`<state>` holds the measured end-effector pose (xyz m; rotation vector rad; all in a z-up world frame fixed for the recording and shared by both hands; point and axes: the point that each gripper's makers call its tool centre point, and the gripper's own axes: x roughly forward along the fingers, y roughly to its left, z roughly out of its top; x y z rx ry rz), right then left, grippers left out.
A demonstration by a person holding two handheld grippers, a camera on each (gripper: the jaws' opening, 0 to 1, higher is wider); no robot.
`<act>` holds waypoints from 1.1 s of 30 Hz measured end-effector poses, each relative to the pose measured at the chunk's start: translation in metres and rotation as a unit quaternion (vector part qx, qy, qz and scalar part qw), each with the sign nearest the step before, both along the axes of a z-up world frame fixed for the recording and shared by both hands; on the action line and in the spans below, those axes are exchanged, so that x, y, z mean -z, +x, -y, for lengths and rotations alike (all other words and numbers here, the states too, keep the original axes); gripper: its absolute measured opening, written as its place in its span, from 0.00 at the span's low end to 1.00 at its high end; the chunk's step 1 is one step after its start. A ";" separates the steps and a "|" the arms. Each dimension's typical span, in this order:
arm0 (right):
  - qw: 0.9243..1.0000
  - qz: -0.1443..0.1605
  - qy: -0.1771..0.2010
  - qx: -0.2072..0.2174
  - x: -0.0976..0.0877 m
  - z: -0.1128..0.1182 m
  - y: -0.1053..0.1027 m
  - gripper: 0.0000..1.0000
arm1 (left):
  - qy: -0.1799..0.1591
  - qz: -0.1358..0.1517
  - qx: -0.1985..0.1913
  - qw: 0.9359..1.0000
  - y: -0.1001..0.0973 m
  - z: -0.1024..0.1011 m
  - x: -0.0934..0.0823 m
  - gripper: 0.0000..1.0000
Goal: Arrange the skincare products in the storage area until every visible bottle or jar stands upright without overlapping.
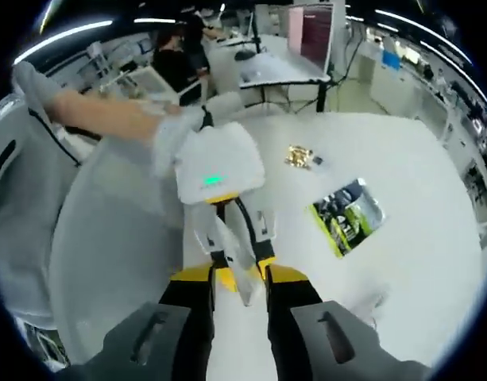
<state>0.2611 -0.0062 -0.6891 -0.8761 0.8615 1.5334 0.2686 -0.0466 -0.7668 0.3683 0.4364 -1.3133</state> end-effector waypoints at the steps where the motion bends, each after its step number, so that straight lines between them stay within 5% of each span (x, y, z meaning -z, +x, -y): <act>1: 1.000 0.003 -0.011 -0.009 0.001 -0.001 -0.001 0.23 | -0.001 -0.002 0.000 1.000 0.001 -0.001 0.000 0.18; 17: 0.985 0.042 -0.126 -0.114 0.024 -0.011 -0.006 0.16 | -0.012 -0.005 0.001 1.000 0.002 -0.001 0.001 0.18; 22: 0.980 0.064 -0.130 -0.139 0.028 -0.010 -0.005 0.14 | -0.018 -0.004 -0.001 1.000 0.003 -0.001 0.000 0.19; 29: 0.982 0.064 -0.125 -0.124 0.027 -0.009 0.000 0.10 | -0.020 0.023 -0.005 1.000 0.008 -0.002 -0.001 0.24; 33: 0.983 0.070 -0.128 -0.116 0.027 -0.007 0.011 0.09 | 0.002 0.039 -0.040 0.998 0.022 -0.013 0.006 0.34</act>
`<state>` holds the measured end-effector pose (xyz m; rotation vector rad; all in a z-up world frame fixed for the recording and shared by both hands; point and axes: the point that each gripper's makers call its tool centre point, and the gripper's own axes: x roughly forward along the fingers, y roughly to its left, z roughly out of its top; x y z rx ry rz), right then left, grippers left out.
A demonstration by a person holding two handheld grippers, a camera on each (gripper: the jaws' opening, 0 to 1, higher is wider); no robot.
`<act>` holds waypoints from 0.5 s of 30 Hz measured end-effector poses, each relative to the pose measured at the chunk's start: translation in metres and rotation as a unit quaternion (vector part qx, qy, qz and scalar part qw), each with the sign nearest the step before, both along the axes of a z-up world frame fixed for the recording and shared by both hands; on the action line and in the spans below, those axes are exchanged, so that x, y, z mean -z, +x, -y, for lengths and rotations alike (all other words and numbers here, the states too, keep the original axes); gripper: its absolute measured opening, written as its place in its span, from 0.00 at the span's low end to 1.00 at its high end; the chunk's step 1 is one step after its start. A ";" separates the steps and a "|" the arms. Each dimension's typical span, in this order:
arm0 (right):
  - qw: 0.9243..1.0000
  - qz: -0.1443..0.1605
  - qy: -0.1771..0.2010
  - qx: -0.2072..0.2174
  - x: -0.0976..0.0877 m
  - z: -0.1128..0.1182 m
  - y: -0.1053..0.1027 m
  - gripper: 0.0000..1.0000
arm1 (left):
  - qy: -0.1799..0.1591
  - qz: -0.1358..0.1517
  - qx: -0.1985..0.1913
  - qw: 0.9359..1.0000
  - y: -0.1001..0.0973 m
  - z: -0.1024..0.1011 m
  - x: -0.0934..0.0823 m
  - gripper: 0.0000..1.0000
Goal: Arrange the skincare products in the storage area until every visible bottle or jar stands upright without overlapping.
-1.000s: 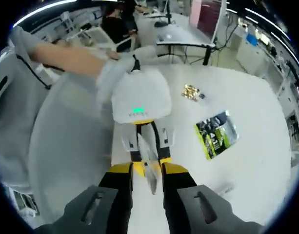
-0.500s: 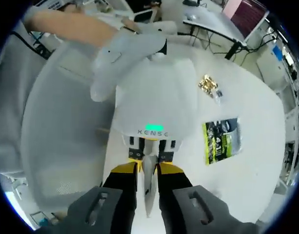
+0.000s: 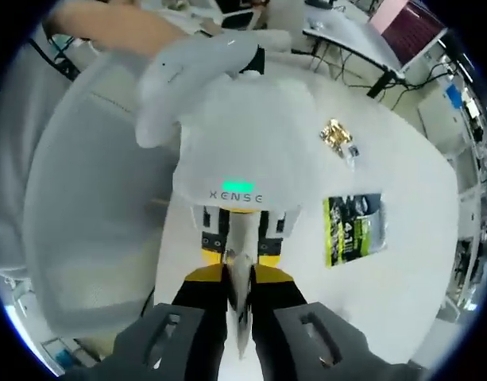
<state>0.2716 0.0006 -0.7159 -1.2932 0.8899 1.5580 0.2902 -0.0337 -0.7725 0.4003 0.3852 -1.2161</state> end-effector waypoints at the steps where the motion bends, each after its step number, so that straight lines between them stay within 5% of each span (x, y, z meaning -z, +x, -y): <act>1: 1.000 0.001 -0.001 0.003 0.000 0.000 0.004 0.09 | 0.000 0.001 -0.004 1.000 0.002 -0.001 0.000 0.36; 15: 0.999 0.013 -0.003 0.050 0.000 0.010 0.046 0.09 | 0.003 -0.001 -0.056 0.998 0.021 -0.019 0.003 0.30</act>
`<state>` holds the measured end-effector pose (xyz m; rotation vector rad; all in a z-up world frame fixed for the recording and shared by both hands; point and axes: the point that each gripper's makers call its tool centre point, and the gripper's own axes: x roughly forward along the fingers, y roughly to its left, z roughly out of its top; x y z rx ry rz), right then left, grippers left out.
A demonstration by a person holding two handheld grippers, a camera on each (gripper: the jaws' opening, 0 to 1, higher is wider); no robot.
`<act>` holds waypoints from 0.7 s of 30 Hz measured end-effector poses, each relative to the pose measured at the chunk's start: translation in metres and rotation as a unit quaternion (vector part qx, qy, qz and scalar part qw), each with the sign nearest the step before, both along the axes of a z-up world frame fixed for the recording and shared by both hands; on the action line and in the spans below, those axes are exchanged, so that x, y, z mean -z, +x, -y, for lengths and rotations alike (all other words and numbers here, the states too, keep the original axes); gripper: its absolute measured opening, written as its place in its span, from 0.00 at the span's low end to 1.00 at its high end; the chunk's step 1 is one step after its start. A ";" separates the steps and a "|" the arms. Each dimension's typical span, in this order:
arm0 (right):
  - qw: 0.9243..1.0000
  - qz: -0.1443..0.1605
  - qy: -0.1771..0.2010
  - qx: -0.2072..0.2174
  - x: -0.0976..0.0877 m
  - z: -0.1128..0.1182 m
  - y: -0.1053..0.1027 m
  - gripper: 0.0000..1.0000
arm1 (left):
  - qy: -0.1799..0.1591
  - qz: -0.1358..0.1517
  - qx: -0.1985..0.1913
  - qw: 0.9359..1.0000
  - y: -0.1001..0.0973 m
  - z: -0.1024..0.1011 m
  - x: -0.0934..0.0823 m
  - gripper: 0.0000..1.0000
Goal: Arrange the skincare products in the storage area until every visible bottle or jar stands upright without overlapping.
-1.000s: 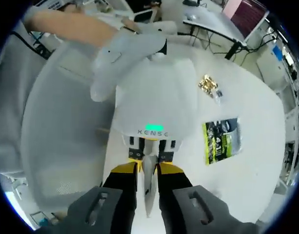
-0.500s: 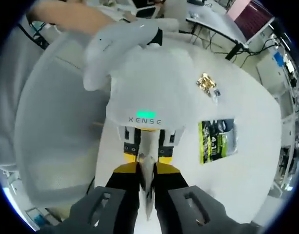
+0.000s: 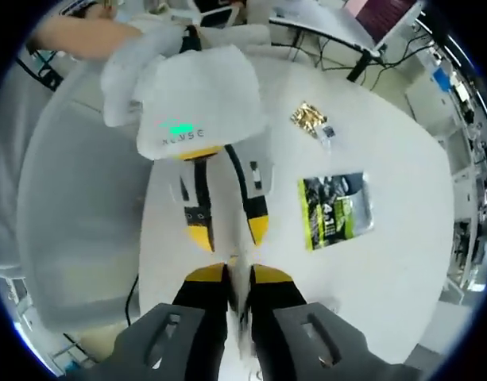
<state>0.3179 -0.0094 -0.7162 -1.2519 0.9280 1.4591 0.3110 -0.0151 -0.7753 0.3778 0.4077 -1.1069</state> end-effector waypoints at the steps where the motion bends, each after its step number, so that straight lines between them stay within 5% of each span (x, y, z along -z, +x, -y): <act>1: 1.000 0.000 -0.001 0.003 0.000 0.002 0.004 0.09 | 0.000 -0.002 0.001 1.000 0.000 0.000 0.000 0.30; 21: 0.999 0.001 -0.015 0.050 0.001 0.017 0.027 0.09 | 0.007 0.001 0.011 1.000 -0.006 0.004 -0.001 0.28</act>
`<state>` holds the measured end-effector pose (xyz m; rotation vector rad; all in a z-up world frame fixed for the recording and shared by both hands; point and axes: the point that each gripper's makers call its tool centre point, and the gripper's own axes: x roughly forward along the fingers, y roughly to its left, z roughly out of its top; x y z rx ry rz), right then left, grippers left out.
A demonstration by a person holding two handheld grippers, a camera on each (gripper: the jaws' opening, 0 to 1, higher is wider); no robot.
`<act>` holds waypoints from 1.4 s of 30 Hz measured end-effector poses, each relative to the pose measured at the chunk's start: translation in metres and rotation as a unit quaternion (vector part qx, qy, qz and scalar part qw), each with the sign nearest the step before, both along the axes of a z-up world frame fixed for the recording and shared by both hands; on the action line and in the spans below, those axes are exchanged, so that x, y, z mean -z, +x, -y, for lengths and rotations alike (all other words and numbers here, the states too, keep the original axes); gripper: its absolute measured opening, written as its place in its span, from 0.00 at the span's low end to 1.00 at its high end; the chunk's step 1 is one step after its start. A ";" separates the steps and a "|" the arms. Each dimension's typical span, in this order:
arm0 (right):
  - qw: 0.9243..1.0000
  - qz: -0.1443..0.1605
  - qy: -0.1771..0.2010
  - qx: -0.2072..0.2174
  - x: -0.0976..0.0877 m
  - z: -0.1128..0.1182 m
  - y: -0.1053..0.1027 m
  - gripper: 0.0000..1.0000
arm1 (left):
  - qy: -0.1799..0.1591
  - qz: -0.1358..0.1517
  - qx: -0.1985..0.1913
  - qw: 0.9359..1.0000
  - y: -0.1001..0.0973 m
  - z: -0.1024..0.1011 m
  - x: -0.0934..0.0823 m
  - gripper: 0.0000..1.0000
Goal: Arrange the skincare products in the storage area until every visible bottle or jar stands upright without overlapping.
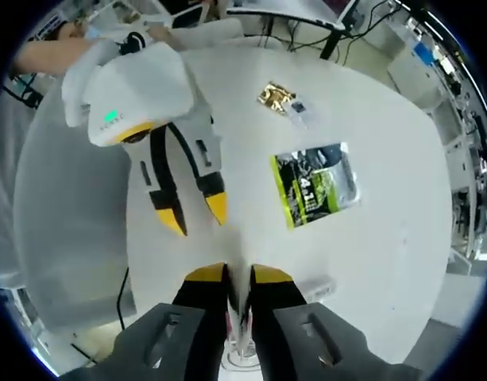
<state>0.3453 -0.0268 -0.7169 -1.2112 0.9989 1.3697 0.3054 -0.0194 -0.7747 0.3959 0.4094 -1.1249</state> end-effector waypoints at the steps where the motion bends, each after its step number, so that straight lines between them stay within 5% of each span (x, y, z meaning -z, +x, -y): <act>1: 1.000 0.001 0.000 -0.001 0.000 0.000 0.001 0.09 | 0.001 0.000 0.000 1.000 0.000 0.000 0.000 0.28; 21: 1.000 0.007 -0.001 -0.004 0.000 0.002 -0.001 0.14 | 0.005 -0.002 0.002 1.000 -0.002 -0.001 0.001 0.27; 42: 0.999 0.030 0.013 0.014 -0.010 0.014 0.011 0.42 | 0.009 -0.011 0.001 1.000 -0.004 -0.002 0.004 0.27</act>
